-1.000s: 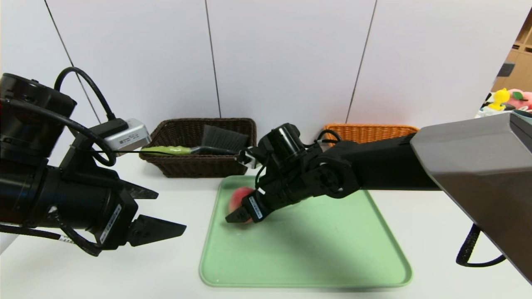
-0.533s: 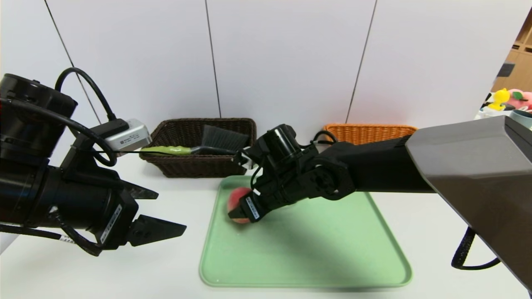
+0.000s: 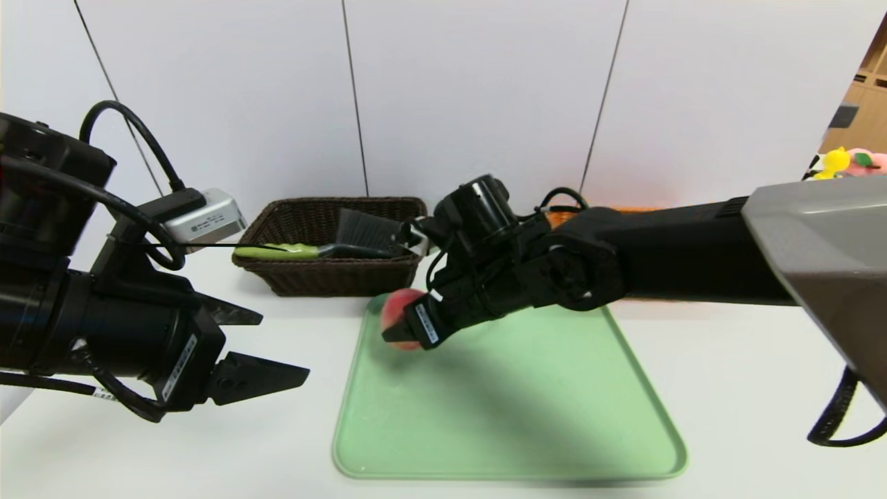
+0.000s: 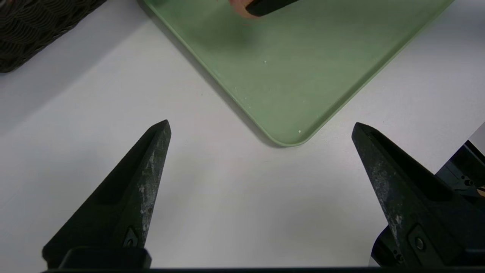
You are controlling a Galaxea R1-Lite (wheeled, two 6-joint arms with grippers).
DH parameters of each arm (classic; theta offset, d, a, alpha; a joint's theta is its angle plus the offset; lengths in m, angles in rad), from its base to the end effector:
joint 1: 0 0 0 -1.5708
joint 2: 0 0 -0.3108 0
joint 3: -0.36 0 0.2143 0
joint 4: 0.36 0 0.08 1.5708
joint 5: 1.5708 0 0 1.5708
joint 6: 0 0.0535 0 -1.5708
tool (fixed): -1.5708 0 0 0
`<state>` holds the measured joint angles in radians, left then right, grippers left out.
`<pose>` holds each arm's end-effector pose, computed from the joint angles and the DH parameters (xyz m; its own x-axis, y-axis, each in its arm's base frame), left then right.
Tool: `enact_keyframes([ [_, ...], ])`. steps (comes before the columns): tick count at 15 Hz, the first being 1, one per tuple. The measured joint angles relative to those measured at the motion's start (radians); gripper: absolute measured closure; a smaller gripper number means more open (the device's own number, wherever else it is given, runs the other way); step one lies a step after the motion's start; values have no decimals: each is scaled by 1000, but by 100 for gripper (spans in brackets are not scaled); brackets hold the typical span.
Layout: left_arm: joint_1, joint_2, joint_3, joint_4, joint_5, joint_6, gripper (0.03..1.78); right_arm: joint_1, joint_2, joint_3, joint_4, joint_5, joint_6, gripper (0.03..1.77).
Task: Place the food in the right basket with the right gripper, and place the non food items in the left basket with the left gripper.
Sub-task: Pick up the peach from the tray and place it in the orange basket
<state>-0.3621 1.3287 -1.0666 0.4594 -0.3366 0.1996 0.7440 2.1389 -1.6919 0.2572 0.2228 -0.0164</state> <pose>0.2151 -0.1004 0.2365 0.5457 -0.5599 -0.6234 0.6775 0.7327 -0.0650 0.3462 0.3348 0.1578 0.3972 0.6660 -0.6314 -0.7921 0.5963 0.1305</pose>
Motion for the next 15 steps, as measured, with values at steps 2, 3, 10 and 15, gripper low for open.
enact_keyframes([
  [2,0,-13,-1,0,0,0,12,-29,-62,-10,8,-3,1,64],
  [3,0,-19,-1,0,0,0,12,-51,-99,-10,11,-4,1,64],
  [10,0,-50,-2,0,0,3,12,-317,-334,70,17,-6,-8,64],
  [15,0,-59,0,4,-3,3,12,-526,-377,132,13,-3,-14,64],
])
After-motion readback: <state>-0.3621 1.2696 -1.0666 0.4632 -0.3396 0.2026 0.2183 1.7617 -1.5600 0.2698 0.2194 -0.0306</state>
